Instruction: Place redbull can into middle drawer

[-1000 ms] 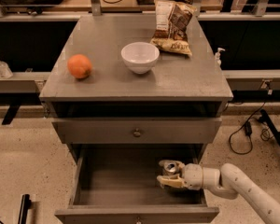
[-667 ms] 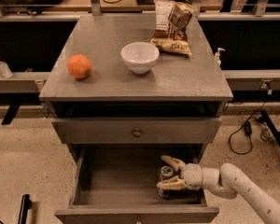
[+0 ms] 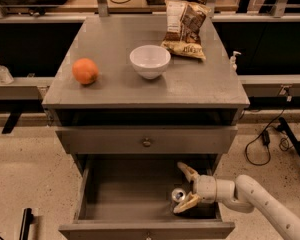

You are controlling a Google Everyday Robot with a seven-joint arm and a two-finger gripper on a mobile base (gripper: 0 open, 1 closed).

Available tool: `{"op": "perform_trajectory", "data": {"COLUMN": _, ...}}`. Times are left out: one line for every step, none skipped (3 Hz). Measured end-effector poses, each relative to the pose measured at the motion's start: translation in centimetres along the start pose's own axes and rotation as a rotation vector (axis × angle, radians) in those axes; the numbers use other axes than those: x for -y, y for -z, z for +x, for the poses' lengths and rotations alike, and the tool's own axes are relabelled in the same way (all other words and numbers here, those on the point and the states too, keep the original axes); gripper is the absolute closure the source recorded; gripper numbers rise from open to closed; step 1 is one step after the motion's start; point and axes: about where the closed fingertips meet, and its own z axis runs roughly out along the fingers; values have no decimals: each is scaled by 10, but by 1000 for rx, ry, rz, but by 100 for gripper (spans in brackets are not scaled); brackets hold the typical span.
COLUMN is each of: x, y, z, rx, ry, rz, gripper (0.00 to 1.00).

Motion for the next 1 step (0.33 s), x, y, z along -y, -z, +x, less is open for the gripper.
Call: {"op": "perform_trajectory", "data": {"x": -9, "y": 6, "z": -11, "rx": -19, "ry": 19, "rz": -10, "gripper": 0}}
